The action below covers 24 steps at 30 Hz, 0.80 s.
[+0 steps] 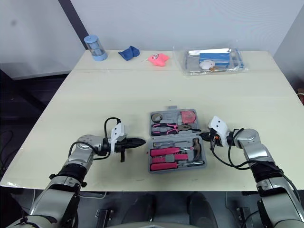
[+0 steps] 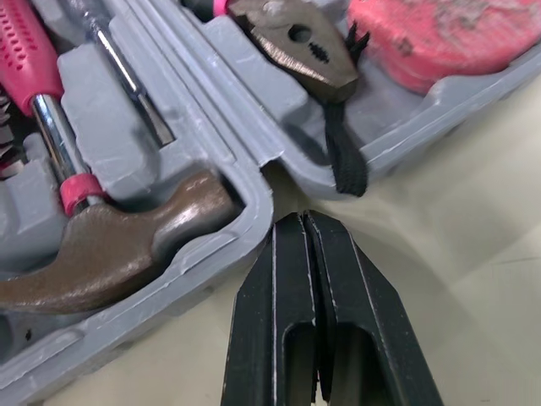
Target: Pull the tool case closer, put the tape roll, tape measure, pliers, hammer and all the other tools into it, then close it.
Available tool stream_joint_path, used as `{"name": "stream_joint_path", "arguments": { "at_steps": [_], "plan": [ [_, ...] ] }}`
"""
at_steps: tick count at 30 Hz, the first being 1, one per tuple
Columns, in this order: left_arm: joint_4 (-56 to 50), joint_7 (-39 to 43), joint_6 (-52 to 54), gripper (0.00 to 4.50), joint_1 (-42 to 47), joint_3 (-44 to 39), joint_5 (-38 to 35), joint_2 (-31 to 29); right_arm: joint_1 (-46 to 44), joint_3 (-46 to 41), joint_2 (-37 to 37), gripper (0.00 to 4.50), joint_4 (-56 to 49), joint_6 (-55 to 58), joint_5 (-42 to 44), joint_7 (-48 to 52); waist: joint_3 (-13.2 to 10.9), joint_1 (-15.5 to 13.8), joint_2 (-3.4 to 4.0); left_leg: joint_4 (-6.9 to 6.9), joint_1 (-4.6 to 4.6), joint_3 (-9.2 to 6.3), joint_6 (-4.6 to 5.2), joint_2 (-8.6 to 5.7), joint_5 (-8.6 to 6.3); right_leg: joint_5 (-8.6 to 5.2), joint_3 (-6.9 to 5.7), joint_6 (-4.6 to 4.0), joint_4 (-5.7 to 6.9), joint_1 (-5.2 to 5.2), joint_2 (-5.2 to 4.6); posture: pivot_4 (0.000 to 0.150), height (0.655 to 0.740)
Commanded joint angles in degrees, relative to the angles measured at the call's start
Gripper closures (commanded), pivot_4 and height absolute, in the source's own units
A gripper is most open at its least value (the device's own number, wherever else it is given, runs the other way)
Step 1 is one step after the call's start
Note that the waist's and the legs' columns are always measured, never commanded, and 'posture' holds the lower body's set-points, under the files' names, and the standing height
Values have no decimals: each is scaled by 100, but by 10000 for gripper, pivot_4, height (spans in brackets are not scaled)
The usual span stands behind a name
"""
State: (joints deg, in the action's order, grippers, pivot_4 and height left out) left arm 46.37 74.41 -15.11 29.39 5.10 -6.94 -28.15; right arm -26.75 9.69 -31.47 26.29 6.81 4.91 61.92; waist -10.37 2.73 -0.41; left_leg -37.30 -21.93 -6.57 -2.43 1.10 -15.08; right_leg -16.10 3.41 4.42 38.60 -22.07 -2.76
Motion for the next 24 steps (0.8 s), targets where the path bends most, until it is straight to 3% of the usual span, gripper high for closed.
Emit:
{"name": "stream_joint_path", "arguments": {
  "at_steps": [1, 24],
  "plan": [
    [74, -47, -29, 43946, 86, 49, 50, 97, -40, -19, 2, 45000, -99, -44, 14, 40, 0, -2, 0, 0, 0, 0, 0, -1, 0, 0, 0, 0, 0, 0, 0, 1500, 7400],
    [490, -33, -105, 43946, 389, 247, 279, 507, 252, 23, 14, 45000, -862, 433, 151, 195, 2, -21, 2, -1, 0, -1, 0, -3, 0, 0, 0, 0, 2, 0, -2, 1500, 7400]
  ]
}}
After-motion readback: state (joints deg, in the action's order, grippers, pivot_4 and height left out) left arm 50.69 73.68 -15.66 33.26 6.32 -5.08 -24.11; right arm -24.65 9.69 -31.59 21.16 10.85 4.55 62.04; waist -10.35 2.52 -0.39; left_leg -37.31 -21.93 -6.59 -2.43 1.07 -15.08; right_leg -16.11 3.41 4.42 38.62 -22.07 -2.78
